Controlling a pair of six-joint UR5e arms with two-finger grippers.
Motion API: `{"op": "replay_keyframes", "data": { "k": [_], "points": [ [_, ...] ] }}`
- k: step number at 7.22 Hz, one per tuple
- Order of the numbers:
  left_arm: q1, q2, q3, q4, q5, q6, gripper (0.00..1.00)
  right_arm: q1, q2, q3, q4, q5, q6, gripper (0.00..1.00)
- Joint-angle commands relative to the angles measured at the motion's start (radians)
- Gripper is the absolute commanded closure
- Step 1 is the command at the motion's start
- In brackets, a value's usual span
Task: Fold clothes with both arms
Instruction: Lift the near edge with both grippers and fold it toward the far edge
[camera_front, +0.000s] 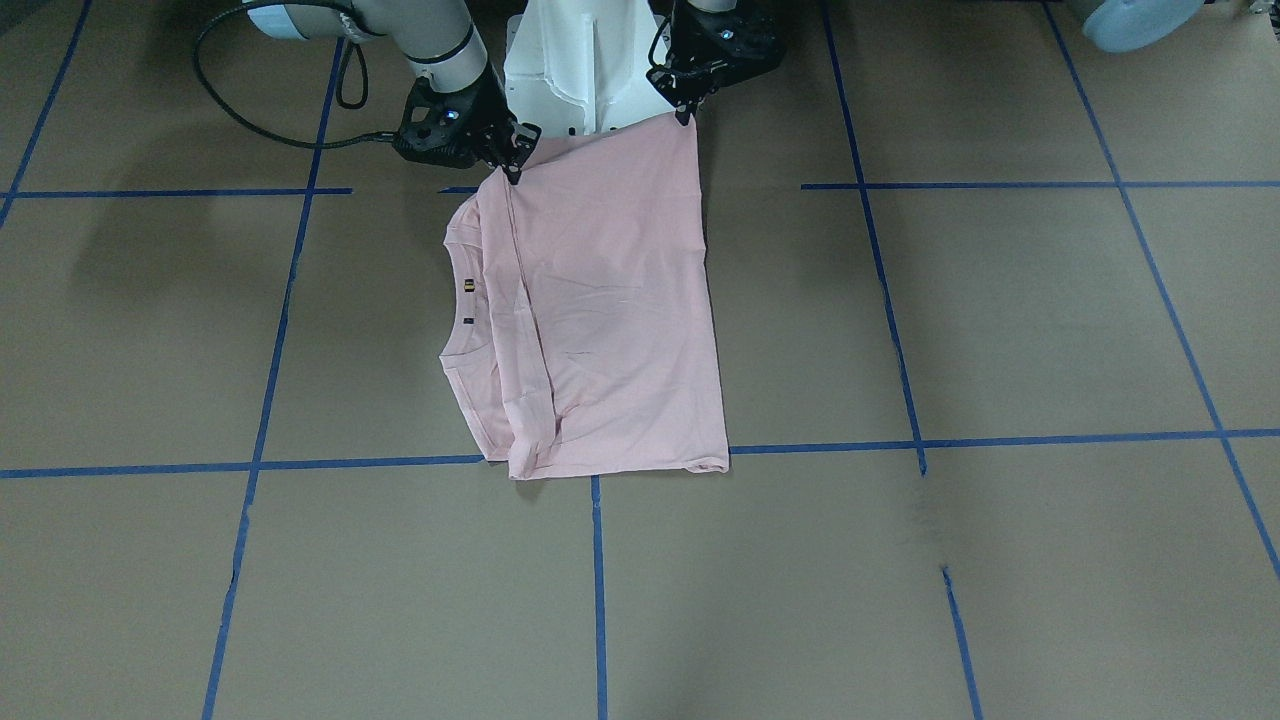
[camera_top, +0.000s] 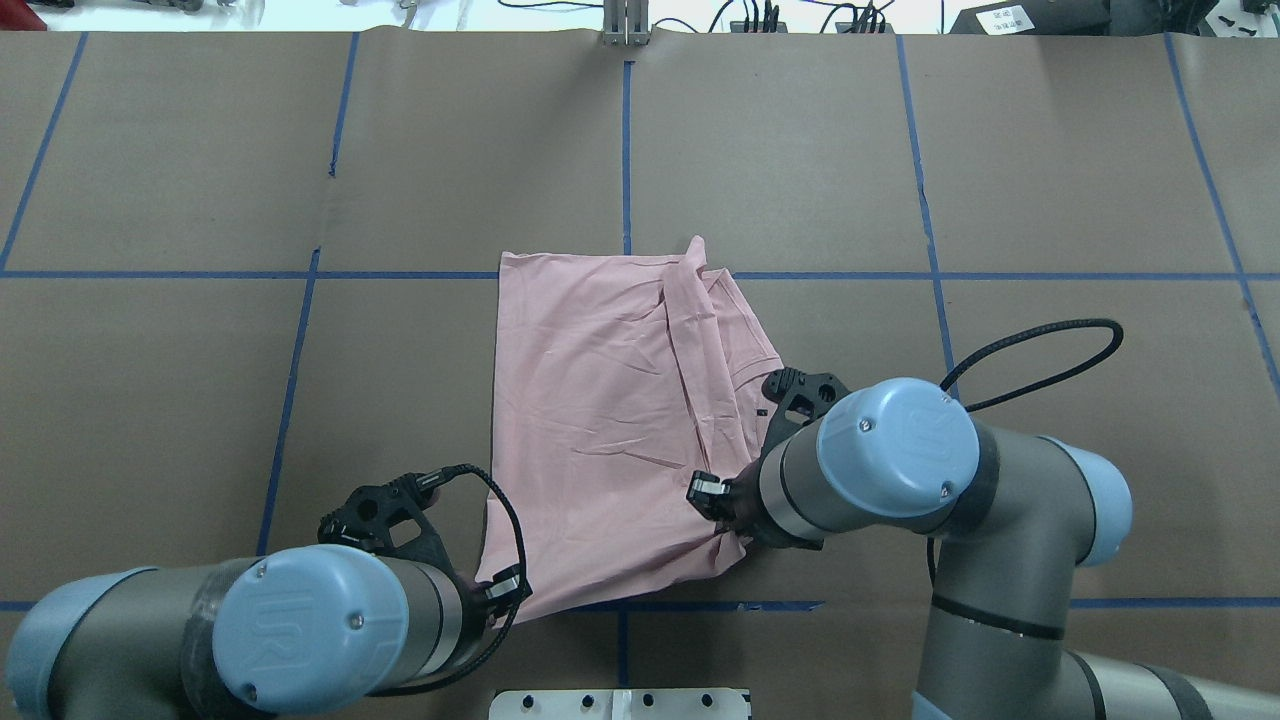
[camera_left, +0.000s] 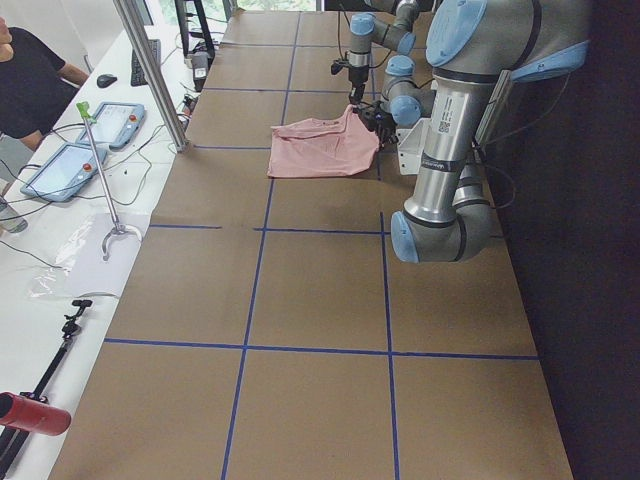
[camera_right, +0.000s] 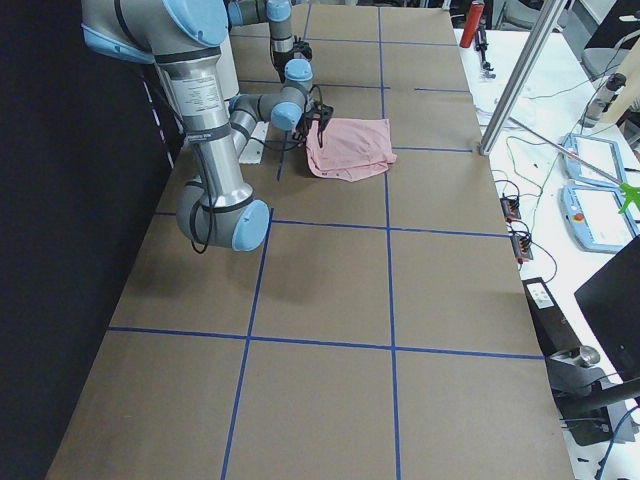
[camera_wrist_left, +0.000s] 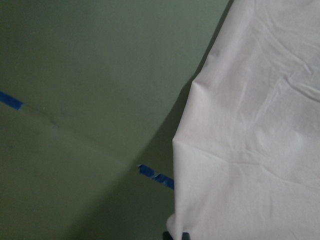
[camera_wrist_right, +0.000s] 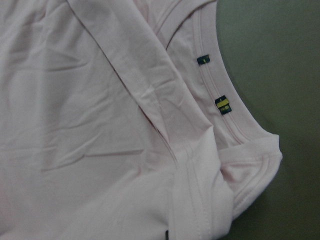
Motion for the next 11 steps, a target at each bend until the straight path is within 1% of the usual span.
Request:
{"op": "replay_keyframes", "data": {
  "k": [1, 2, 3, 5, 6, 7, 8, 9, 10, 11],
  "points": [
    [-0.097, -0.012, 0.095, -0.130, -0.003, 0.030, 1.00, 0.068, 0.064, -0.114, 0.060, -0.003, -0.021, 1.00],
    [-0.111, -0.015, 0.147, -0.199, -0.003, 0.024, 1.00, 0.082, 0.084, -0.186, 0.146, -0.006, -0.021, 1.00],
    [-0.129, -0.018, 0.173, -0.239, -0.003, 0.022, 1.00, 0.098, 0.085, -0.221, 0.206, -0.006, -0.021, 1.00],
    [-0.142, -0.024, 0.180, -0.244, -0.001, 0.022, 1.00, 0.110, 0.109, -0.262, 0.215, -0.009, -0.022, 1.00],
    [-0.190, -0.035, 0.196, -0.247, -0.003, 0.036, 1.00, 0.140, 0.142, -0.309, 0.217, -0.007, -0.022, 1.00],
    [-0.279, -0.094, 0.300, -0.285, -0.003, 0.041, 0.99, 0.206, 0.219, -0.396, 0.238, -0.007, -0.015, 1.00],
    [-0.383, -0.201, 0.510, -0.383, -0.010, 0.104, 0.84, 0.239, 0.305, -0.535, 0.245, -0.010, -0.021, 0.95],
    [-0.454, -0.234, 0.646, -0.452, -0.018, 0.225, 0.01, 0.291, 0.430, -0.708, 0.255, -0.025, -0.024, 0.01],
    [-0.523, -0.233, 0.660, -0.478, -0.026, 0.290, 0.00, 0.323, 0.480, -0.842, 0.372, -0.030, -0.028, 0.00],
    [-0.566, -0.230, 0.664, -0.480, -0.070, 0.341, 0.00, 0.351, 0.480, -0.921, 0.439, -0.030, -0.036, 0.00]
  ]
}}
